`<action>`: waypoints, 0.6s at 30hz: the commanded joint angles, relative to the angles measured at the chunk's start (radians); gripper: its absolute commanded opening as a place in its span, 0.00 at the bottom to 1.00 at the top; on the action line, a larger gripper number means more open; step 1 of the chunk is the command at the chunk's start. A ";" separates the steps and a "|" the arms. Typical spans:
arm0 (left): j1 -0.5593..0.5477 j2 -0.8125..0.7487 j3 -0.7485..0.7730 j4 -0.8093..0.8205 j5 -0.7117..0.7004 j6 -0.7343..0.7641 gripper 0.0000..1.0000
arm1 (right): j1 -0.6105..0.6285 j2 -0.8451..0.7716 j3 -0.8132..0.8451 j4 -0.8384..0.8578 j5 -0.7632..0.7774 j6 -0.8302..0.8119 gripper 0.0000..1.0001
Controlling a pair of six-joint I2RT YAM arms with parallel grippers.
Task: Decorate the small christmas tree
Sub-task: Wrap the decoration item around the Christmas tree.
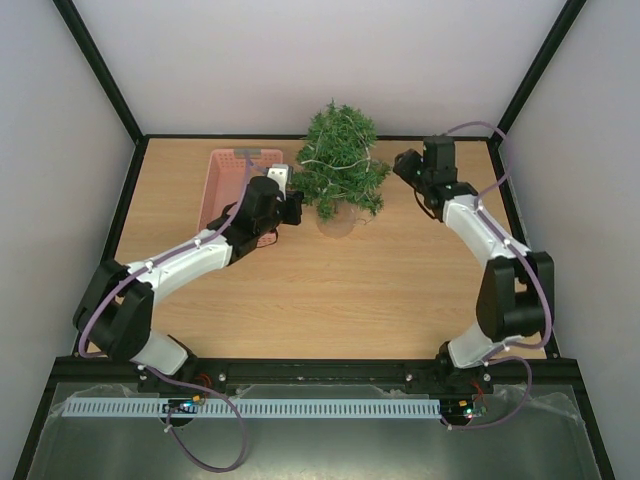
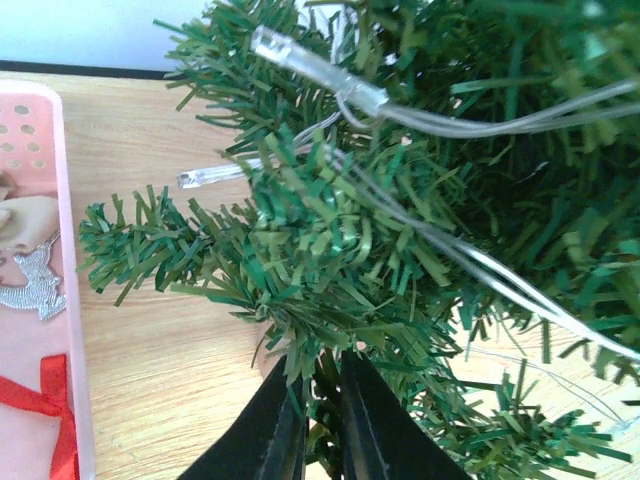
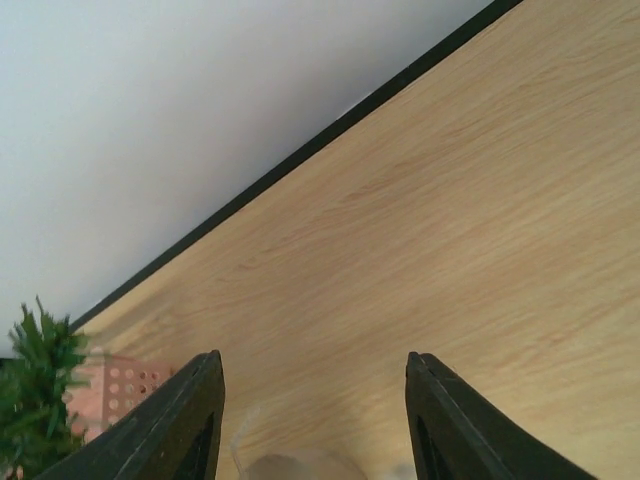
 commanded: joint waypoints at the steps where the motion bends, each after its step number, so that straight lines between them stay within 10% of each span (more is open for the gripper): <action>1: 0.003 -0.044 0.006 0.005 0.039 -0.024 0.14 | -0.005 -0.131 -0.108 -0.043 0.057 -0.088 0.48; 9: 0.003 -0.076 0.009 -0.016 0.049 -0.043 0.26 | -0.005 -0.272 -0.342 0.147 0.103 -0.337 0.46; 18: 0.001 -0.142 -0.048 -0.019 0.108 -0.112 0.37 | -0.006 -0.115 -0.323 0.174 -0.020 0.213 0.47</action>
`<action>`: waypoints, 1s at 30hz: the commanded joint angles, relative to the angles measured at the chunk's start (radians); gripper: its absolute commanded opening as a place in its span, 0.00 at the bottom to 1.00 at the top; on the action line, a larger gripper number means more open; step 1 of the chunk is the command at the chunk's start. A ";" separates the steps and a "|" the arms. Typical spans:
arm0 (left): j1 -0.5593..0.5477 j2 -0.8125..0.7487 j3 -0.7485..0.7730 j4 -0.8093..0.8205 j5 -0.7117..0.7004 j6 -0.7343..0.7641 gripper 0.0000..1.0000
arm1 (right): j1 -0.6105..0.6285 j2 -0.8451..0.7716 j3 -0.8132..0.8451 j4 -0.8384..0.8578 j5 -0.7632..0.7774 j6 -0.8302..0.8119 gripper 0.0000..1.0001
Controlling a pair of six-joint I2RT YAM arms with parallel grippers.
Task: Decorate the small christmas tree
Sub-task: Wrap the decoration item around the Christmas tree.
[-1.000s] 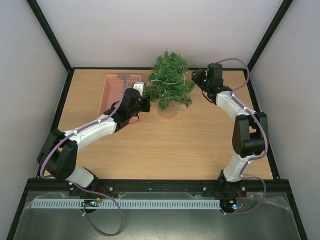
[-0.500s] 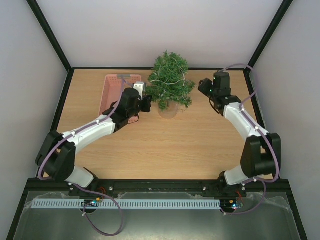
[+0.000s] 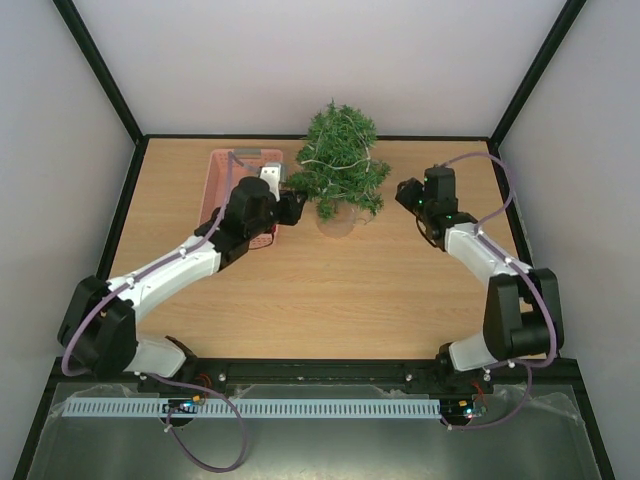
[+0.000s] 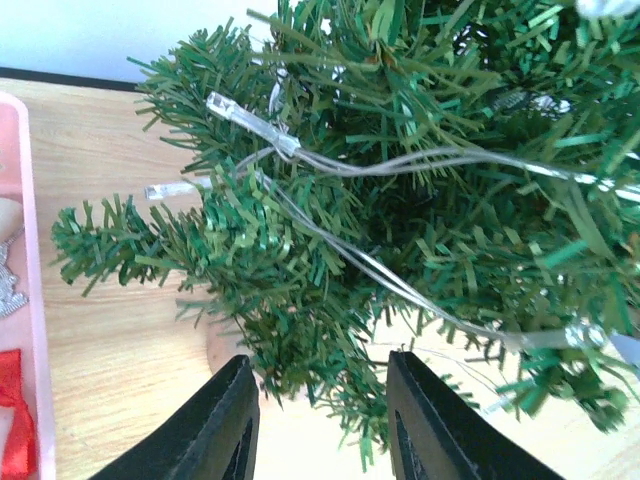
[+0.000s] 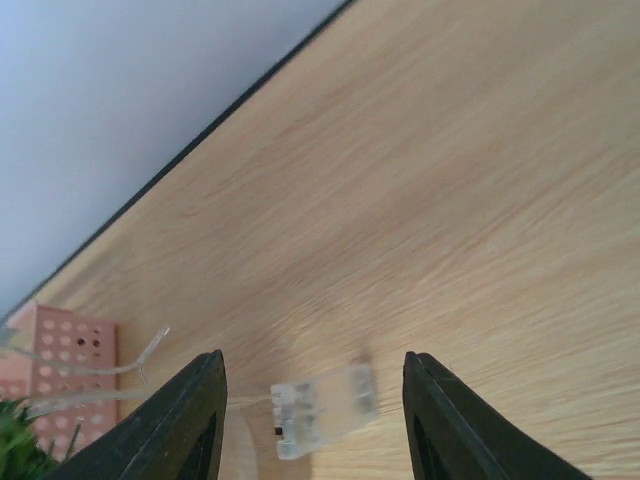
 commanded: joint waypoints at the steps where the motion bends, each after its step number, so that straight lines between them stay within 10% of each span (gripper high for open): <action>1: -0.003 -0.050 -0.046 0.020 0.060 -0.060 0.38 | -0.006 0.101 0.004 0.075 -0.068 0.346 0.47; 22: -0.050 0.078 -0.092 0.210 0.103 -0.071 0.54 | -0.008 0.347 0.010 0.309 -0.297 0.989 0.63; 30: -0.046 0.105 -0.061 0.148 -0.012 -0.006 0.26 | -0.007 0.400 0.000 0.382 -0.370 1.084 0.68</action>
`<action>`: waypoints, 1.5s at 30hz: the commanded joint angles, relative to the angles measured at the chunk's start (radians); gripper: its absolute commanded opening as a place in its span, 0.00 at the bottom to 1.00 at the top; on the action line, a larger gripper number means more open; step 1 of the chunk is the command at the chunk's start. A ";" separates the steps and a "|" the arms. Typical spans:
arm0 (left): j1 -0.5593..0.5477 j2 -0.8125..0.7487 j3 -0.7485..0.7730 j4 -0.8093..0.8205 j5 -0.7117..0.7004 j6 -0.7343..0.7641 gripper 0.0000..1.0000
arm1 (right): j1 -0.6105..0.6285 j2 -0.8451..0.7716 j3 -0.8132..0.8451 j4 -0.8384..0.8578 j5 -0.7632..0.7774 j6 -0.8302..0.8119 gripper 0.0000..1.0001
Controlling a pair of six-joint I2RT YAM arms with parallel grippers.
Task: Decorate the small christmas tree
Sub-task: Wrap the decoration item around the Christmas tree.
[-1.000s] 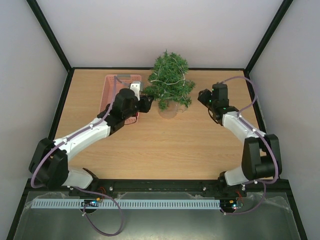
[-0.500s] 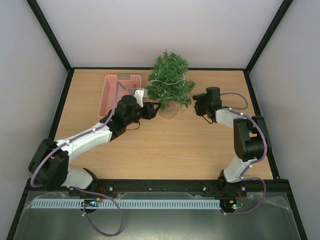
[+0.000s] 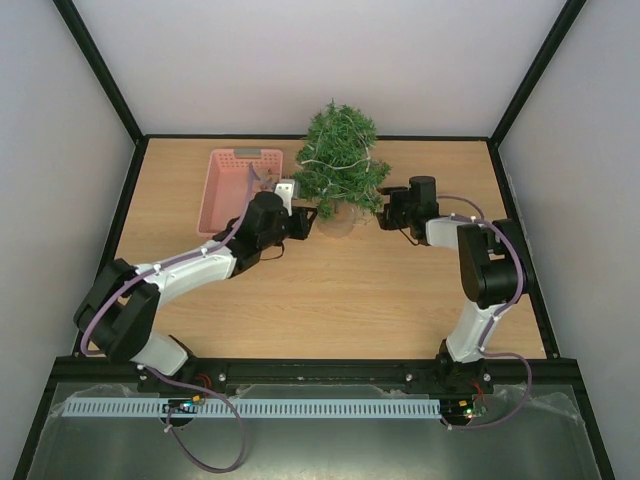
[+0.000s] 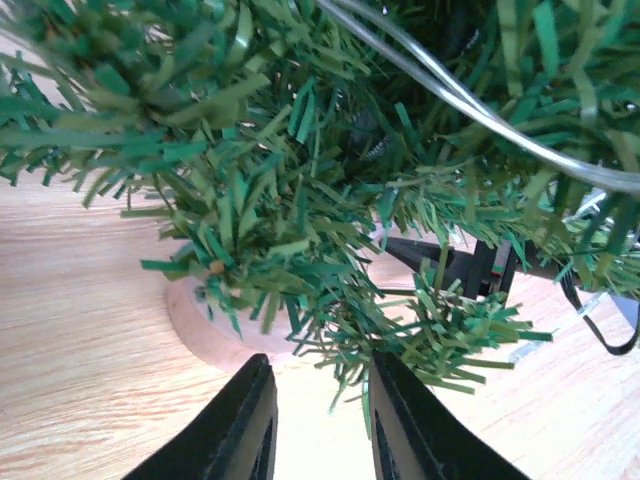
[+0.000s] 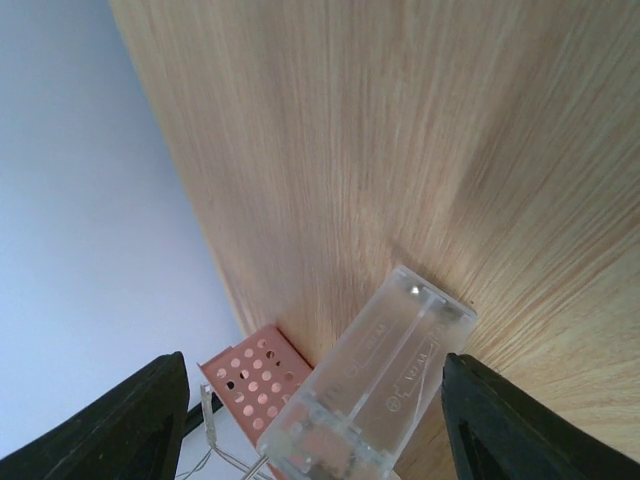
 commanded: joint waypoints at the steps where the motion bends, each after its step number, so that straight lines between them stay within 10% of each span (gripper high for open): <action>1: 0.003 0.013 0.046 -0.020 -0.093 0.062 0.20 | -0.001 0.023 -0.010 0.072 -0.050 0.094 0.68; 11: 0.045 0.031 0.079 -0.032 -0.126 0.102 0.03 | 0.001 0.018 -0.044 0.091 -0.078 0.145 0.71; 27: -0.038 -0.114 -0.075 0.087 -0.037 0.073 0.45 | -0.012 -0.044 -0.066 -0.029 0.061 -0.198 0.66; 45: -0.075 0.062 0.024 0.150 -0.089 0.114 0.48 | -0.073 -0.278 -0.054 -0.171 0.208 -0.701 0.65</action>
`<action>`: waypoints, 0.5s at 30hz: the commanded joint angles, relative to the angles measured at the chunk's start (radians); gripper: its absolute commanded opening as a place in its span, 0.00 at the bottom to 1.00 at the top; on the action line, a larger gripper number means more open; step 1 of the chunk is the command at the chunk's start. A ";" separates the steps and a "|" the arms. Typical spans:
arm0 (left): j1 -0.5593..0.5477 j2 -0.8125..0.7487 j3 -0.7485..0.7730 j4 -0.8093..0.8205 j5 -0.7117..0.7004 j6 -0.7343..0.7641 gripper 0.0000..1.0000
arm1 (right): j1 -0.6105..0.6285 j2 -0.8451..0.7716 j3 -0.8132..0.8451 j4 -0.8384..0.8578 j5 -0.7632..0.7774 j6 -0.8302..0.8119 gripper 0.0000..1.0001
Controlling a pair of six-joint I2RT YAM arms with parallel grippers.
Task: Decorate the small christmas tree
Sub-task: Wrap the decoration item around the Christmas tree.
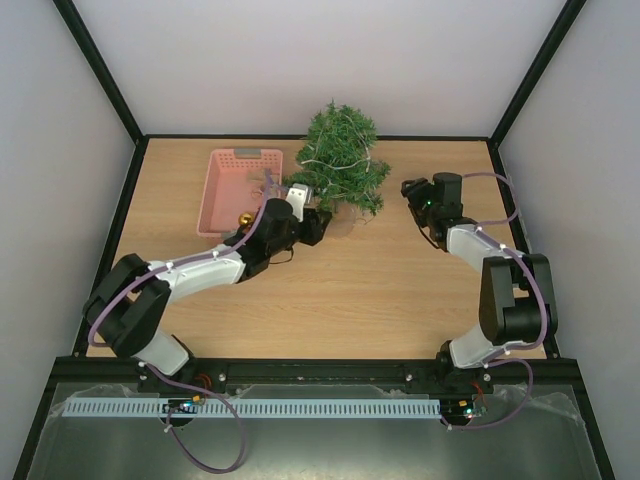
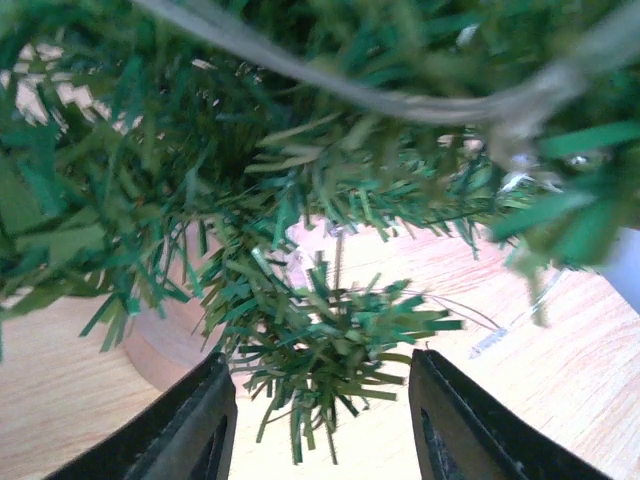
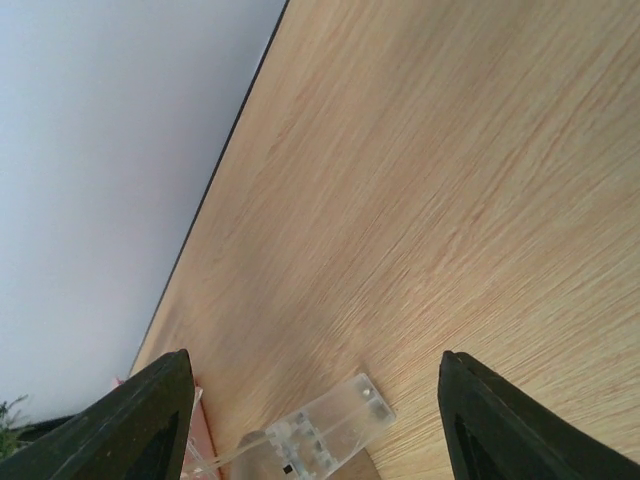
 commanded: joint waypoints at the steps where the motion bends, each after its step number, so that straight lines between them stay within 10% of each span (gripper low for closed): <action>1: -0.006 0.029 0.037 0.028 -0.064 0.033 0.41 | 0.001 -0.025 0.010 -0.038 -0.002 -0.157 0.65; 7: 0.011 0.020 0.034 -0.004 -0.146 0.089 0.05 | 0.001 -0.066 -0.011 -0.051 -0.051 -0.213 0.63; 15: 0.068 0.025 0.044 0.003 -0.147 0.112 0.02 | 0.017 -0.037 -0.096 0.098 -0.189 -0.152 0.60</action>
